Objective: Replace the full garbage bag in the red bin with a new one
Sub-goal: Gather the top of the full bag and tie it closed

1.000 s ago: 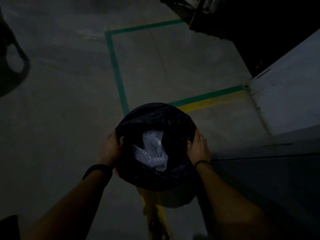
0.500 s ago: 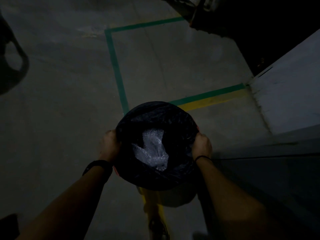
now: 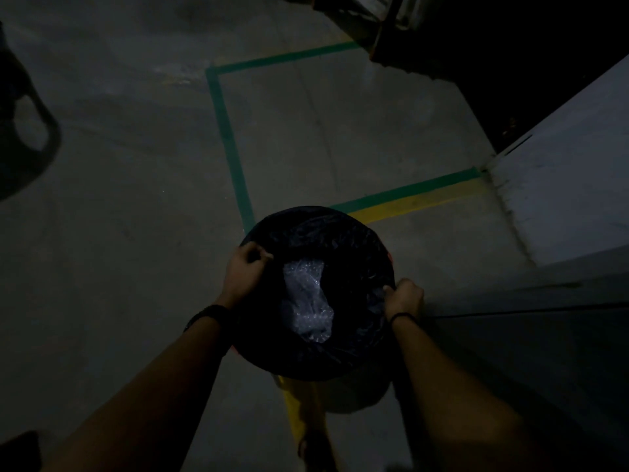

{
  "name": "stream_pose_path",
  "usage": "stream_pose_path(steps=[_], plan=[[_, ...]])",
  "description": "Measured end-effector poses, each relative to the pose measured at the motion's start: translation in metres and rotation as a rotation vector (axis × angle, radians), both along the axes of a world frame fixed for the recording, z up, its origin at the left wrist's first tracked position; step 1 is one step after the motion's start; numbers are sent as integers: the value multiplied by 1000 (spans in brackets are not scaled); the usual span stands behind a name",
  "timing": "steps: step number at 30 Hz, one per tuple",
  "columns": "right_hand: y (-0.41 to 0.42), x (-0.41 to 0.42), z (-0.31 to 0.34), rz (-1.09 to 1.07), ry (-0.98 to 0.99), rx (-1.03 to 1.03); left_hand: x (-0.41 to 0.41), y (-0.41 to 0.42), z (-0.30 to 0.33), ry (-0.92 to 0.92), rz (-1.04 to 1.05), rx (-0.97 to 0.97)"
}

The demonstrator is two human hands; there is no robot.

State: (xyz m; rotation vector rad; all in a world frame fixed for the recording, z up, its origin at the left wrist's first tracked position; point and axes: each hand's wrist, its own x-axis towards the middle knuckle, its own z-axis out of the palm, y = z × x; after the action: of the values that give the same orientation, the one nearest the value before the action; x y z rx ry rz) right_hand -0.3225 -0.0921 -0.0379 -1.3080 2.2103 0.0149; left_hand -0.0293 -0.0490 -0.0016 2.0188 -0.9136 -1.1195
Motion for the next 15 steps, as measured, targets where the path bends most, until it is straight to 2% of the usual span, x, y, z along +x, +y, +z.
stream_pose_path(steps=[2, 5, 7, 9, 15], plan=[[0, -2, 2, 3, 10, -10, 3, 3, -4, 47, 215, 32], [-1, -2, 6, 76, 69, -39, 17, 13, -14, -186, 334, 216], [0, 0, 7, 125, 89, -82, 22, 20, -20, -220, 280, 350], [4, 5, 8, 159, 66, -160, 22, 29, -22, -172, 166, 397], [30, 34, -6, 358, 44, -316, 36, 48, -38, -321, 69, 300]])
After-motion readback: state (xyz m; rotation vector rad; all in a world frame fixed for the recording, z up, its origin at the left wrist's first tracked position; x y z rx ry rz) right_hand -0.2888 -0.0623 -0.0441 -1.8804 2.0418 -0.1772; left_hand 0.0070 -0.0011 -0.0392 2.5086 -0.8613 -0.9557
